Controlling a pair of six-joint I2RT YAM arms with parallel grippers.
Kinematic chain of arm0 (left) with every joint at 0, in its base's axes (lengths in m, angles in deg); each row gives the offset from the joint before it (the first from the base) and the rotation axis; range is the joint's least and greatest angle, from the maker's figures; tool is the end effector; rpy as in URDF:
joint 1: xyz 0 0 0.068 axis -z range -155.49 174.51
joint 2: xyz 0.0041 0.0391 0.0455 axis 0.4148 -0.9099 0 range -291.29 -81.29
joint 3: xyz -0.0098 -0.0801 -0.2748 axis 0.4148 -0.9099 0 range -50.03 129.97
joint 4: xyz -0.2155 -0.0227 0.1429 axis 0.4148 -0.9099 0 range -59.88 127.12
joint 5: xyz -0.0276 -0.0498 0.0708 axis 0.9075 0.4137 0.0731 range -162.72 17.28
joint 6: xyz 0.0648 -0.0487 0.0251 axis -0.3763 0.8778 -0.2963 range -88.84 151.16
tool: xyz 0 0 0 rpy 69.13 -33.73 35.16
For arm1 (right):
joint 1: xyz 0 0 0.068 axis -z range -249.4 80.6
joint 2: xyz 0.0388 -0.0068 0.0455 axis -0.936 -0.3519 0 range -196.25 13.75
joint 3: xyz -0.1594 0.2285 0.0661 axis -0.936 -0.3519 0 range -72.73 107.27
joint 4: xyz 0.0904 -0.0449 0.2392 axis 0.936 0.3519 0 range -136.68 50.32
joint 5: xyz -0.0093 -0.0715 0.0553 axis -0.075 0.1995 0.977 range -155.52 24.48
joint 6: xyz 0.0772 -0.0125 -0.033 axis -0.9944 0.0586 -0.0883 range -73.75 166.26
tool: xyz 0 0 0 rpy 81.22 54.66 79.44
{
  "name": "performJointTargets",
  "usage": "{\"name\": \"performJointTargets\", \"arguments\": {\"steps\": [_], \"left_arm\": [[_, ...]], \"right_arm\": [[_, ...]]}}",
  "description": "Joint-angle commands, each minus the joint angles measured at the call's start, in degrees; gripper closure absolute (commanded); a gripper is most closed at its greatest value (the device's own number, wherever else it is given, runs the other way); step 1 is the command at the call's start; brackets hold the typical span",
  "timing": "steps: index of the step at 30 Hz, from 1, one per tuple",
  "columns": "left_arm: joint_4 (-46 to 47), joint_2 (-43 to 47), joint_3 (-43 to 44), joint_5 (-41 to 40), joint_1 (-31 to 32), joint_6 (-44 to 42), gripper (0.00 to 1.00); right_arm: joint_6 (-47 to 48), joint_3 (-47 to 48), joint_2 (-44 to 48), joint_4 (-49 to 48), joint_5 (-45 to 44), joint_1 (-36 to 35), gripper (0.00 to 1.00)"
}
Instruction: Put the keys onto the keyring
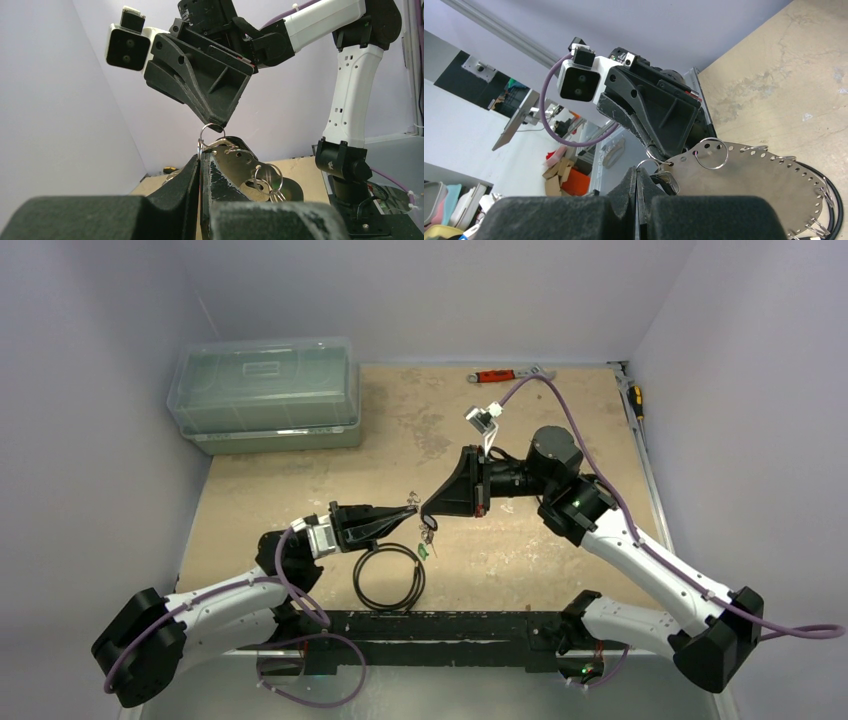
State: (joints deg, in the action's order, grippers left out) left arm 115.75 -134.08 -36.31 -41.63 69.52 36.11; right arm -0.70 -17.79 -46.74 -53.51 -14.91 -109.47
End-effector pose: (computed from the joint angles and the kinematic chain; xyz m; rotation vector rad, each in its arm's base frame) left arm 0.1033 -0.1578 0.3161 0.8076 0.6636 -1.0338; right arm 0.1558 0.2065 0.3943 -0.7225 1.7559 1.7897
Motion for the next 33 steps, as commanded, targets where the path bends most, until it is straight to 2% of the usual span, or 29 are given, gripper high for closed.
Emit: {"name": "performJointTargets", "arguments": {"steps": [1, 33], "left_arm": [[4.43, 0.65, 2.02, -0.33, -0.18, 0.91, 1.0], [4.68, -0.93, 2.36, 0.84, -0.15, 1.62, 1.0]], "right_arm": [[0.9, 0.76, 0.29, -0.56, -0.74, -0.18, 1.0], [-1.12, 3.38, -1.85, -4.92, 1.07, -0.7, 1.0]]}}
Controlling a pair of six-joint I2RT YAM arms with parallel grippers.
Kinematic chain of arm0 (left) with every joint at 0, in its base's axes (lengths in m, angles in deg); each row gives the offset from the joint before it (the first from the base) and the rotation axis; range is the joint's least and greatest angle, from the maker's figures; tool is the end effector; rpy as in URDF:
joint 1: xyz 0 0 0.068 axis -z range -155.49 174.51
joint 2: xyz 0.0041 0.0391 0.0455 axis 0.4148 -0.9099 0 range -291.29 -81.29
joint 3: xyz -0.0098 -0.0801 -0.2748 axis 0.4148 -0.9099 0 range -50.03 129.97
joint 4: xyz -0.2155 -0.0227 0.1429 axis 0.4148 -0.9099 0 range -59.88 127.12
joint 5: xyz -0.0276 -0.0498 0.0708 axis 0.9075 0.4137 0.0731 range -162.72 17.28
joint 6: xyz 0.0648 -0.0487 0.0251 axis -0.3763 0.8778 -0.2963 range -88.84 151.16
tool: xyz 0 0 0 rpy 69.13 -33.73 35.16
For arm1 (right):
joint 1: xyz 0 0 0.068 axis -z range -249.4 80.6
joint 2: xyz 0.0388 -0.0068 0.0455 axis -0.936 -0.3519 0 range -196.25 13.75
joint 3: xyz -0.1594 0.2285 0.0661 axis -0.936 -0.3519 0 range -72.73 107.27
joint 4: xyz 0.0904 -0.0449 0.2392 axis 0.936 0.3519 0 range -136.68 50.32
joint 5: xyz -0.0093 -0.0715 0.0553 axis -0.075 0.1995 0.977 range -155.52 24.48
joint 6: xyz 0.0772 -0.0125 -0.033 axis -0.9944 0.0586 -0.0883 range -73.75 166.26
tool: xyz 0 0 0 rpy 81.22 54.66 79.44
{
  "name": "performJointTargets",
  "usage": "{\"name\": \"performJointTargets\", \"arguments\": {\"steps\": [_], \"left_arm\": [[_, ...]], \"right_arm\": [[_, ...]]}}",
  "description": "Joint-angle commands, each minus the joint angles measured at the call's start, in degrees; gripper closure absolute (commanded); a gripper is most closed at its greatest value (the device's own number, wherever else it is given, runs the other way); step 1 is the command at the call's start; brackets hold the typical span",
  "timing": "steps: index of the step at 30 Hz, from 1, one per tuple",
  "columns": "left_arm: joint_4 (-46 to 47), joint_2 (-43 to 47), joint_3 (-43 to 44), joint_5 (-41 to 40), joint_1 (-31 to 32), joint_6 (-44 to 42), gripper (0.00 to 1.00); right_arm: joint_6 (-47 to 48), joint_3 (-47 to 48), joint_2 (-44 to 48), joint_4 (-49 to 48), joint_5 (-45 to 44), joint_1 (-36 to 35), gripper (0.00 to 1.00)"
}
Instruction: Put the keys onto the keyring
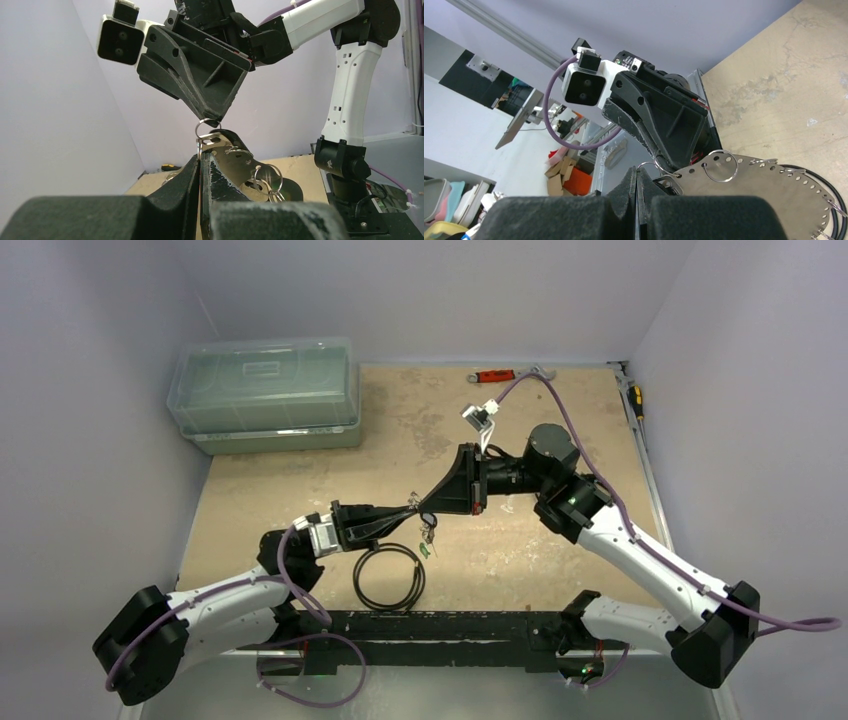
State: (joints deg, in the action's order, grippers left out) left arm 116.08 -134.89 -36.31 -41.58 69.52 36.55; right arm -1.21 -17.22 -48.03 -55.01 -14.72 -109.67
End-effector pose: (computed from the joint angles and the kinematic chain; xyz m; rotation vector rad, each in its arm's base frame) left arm 0.1049 -0.1595 0.3144 0.8087 0.6752 -1.0423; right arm 0.1593 0.2108 0.3958 -0.7272 1.7457 1.7997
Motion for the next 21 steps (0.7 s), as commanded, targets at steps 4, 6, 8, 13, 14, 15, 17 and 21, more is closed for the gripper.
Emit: {"name": "performJointTargets", "arguments": {"steps": [4, 6, 8, 13, 14, 15, 17, 21], "left_arm": [[4.6, -0.07, 2.46, 0.91, -0.13, 1.46, 1.0], [4.86, 0.06, 2.46, 0.94, -0.18, 1.71, 1.0], [4.97, 0.08, 2.41, 1.07, -0.13, 1.82, 1.0], [5.16, 1.0, 1.73, -0.55, -0.18, 1.59, 1.0], [5.09, 1.3, 1.53, -1.19, -0.13, 1.4, 1.0], [4.93, 1.65, 1.36, -1.68, -0.15, 1.21, 1.0], [4.55, 1.95, 1.32, -1.98, -0.14, 0.97, 1.0], [4.92, 1.88, 1.31, -1.69, -0.16, 1.12, 1.0]], "right_arm": [[-0.72, 3.11, -1.35, -3.88, 1.13, -0.68, 1.0], [-0.79, 3.16, -1.49, -4.18, 1.14, -0.72, 1.0], [-1.0, 3.2, -1.74, -4.41, 1.3, -0.85, 1.0], [-0.93, 3.28, -1.19, -4.21, 1.25, -0.9, 1.0], [-0.76, 3.41, -0.89, -3.94, 1.23, -0.94, 1.0], [-0.71, 3.42, -0.76, -3.81, 1.27, -0.88, 1.0], [-0.79, 3.23, -0.6, -3.86, 1.52, -0.95, 1.0], [-1.76, 2.0, -0.67, -5.12, 1.66, -0.94, 1.0]]}}
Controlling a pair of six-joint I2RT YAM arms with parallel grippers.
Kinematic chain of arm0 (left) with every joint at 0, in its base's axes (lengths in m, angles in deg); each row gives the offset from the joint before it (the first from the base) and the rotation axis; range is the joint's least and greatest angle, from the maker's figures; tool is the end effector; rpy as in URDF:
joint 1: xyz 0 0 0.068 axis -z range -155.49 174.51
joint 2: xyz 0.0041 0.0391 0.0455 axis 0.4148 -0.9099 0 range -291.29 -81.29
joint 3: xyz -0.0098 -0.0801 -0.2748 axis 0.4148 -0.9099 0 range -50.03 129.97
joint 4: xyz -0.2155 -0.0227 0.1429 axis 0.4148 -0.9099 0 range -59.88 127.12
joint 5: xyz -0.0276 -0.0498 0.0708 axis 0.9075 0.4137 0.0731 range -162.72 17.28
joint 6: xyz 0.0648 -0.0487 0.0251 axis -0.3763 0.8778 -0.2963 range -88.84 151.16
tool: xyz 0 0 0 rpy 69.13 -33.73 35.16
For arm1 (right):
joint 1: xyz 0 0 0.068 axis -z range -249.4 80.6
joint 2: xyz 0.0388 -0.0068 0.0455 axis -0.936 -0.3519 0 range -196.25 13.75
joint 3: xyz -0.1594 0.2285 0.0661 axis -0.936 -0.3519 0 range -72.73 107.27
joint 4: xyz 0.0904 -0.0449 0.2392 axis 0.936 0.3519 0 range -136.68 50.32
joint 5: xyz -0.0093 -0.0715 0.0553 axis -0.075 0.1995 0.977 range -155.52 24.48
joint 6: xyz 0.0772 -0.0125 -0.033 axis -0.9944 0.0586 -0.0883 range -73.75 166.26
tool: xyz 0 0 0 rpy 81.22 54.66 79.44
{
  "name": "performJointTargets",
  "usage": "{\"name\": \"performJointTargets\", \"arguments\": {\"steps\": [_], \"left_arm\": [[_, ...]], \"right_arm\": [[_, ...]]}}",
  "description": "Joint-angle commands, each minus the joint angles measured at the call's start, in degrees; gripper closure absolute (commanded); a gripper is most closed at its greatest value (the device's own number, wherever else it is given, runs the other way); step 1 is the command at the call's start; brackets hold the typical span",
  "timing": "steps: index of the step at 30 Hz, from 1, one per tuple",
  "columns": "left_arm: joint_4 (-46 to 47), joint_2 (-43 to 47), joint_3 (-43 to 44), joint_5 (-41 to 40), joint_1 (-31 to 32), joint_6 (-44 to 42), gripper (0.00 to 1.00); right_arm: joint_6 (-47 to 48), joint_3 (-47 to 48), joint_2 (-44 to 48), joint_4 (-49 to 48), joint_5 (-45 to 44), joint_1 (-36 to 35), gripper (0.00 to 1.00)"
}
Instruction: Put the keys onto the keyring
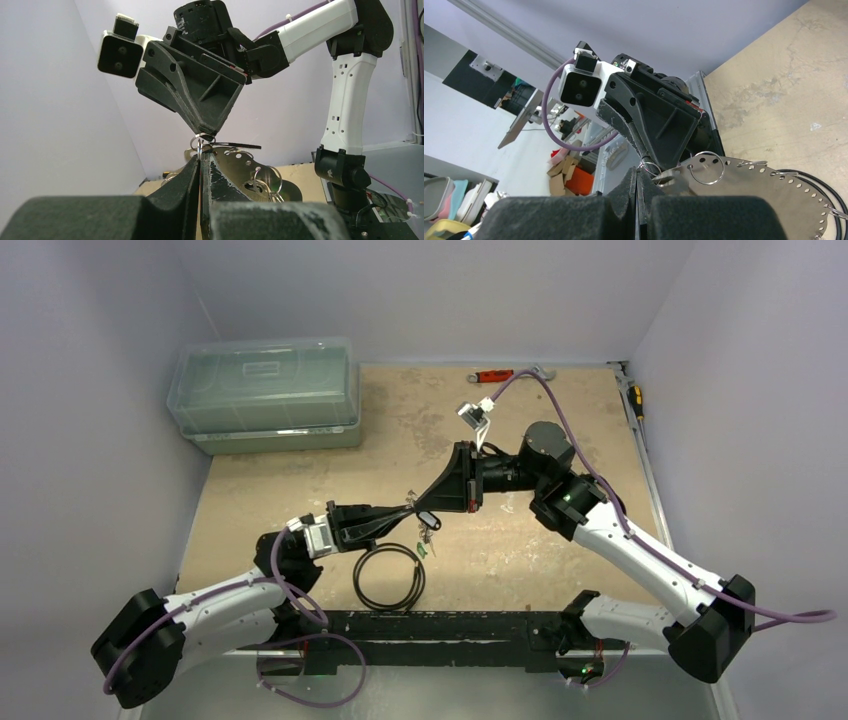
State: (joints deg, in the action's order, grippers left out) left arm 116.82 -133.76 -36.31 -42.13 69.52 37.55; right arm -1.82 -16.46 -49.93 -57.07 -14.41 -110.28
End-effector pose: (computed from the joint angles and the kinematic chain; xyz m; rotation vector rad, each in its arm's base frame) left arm 0.1019 -0.1556 0.3192 0.7863 0.6541 -1.0500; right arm 0.1632 0.2182 0.3970 -0.7408 1.7333 1.8168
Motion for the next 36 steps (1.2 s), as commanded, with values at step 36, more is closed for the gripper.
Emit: {"name": "performJointTargets", "arguments": {"steps": [36], "left_arm": [[-3.41, 8.06, -2.9, -9.41, -0.1, -3.2, 1.0]], "right_arm": [[16.35, -1.25, 7.12, 14.47, -33.33, 0.98, 0.9]]}}
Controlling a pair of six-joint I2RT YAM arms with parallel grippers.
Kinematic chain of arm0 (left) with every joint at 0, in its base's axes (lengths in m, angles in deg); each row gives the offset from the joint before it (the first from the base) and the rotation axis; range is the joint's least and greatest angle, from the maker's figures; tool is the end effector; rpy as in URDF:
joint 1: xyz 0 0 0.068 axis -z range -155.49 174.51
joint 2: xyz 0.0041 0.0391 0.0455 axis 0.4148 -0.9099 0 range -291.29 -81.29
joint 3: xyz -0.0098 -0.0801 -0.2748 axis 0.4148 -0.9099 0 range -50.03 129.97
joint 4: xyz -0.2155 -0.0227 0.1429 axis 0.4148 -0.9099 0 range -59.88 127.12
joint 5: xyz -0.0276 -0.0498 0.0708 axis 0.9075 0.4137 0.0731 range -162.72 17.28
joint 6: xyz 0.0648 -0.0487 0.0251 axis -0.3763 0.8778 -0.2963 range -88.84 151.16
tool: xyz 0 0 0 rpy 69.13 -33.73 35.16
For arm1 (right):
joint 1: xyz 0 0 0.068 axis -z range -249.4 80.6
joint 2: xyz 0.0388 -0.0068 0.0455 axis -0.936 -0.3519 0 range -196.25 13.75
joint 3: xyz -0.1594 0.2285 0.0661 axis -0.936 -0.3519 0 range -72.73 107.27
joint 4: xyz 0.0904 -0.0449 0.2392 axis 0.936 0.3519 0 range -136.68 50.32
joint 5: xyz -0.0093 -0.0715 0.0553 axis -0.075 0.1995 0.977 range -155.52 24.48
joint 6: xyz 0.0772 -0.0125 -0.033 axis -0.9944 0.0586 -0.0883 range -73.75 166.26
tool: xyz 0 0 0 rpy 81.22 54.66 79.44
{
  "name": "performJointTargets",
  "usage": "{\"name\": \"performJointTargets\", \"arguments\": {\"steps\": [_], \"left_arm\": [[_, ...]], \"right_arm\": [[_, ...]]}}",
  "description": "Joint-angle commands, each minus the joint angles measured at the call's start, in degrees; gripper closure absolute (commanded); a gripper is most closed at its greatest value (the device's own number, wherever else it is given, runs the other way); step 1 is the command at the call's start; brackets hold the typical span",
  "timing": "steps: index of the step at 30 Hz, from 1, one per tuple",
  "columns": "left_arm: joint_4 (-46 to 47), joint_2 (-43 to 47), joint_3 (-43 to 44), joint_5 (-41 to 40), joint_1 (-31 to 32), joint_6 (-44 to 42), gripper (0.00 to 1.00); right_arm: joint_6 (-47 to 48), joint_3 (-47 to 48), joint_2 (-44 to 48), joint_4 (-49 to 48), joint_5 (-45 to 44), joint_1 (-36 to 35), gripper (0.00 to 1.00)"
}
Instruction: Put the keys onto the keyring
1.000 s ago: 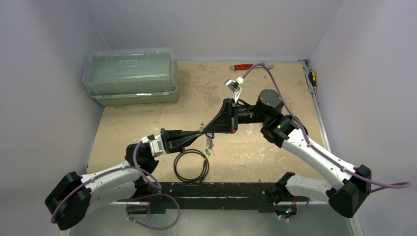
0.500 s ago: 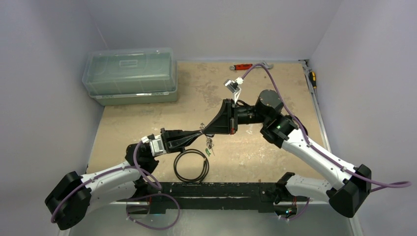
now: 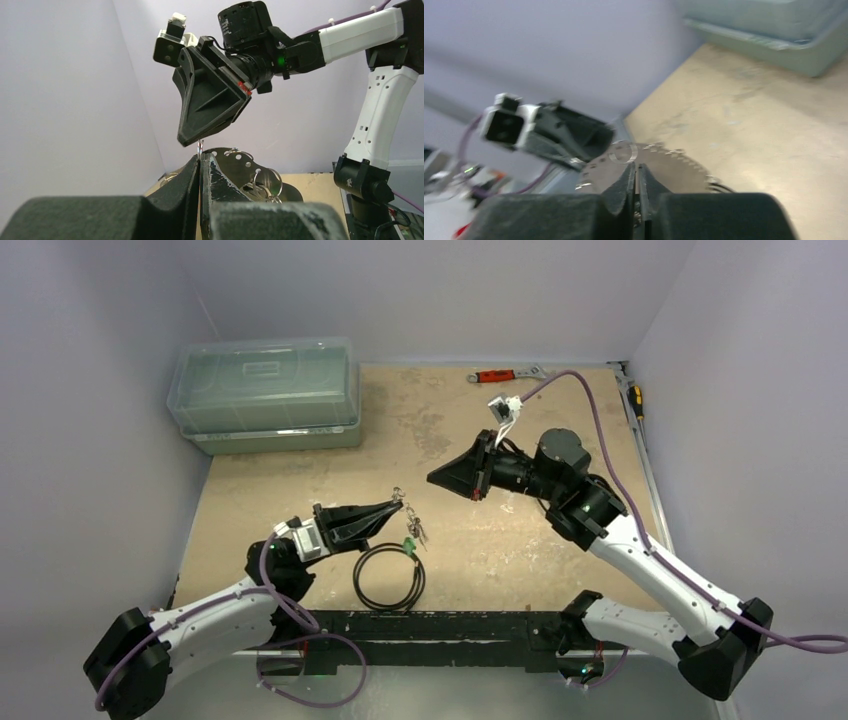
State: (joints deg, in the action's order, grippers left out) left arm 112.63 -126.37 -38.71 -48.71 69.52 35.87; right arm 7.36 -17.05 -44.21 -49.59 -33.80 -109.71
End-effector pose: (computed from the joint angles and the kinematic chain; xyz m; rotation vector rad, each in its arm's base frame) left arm 0.0952 -0.1382 0.3198 0.6842 0.6713 -0.9798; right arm 0.1692 0.1951 0.4009 -0.5117 1.7014 1.4744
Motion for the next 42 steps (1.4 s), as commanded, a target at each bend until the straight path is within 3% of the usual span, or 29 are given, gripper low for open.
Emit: {"name": "performJointTargets", "arguments": {"steps": [1, 6, 9, 16, 22, 23, 30, 36, 42], "left_arm": [[0.75, 0.69, -0.58, -3.09, -0.02, -1.62, 1.0], [-0.02, 1.11, -0.59, -4.2, -0.03, -1.72, 1.0], [-1.65, 1.48, -0.46, -4.34, 0.02, -2.03, 1.0], [-1.25, 0.77, -0.16, -3.95, 0.24, -2.03, 1.0], [0.47, 1.05, -0.14, -2.16, 0.42, -0.44, 1.0], [0.62, 1.05, -0.08, -2.06, 0.5, -0.22, 1.0], [1.56, 2.07, -0.24, -1.71, 0.91, 0.17, 1.0], [0.83, 2.46, -0.26, -2.04, 1.21, -0.2, 1.0], [0.89, 2.12, -0.24, -1.95, 1.2, -0.29, 1.0]], "right_arm": [[8.8, -0.89, 1.06, 8.66, -16.36, 0.41, 0.79], [12.53, -4.69, -1.47, 14.03, -27.15, 0.42, 0.45], [14.39, -6.76, -1.99, 14.2, -27.82, 0.41, 0.34], [18.91, -13.35, 2.43, 3.42, -16.58, 0.41, 0.23], [14.93, -17.42, 0.64, -3.97, -5.73, 0.41, 0.08], [13.81, -17.65, 0.12, -4.89, -4.55, 0.41, 0.02], [4.82, -20.7, -4.09, -13.85, 4.87, 2.74, 0.01], [-9.12, -27.15, -6.51, -31.81, 17.98, 7.75, 0.01], [-11.68, -27.76, -6.69, -35.09, 20.94, 7.8, 0.14]]}}
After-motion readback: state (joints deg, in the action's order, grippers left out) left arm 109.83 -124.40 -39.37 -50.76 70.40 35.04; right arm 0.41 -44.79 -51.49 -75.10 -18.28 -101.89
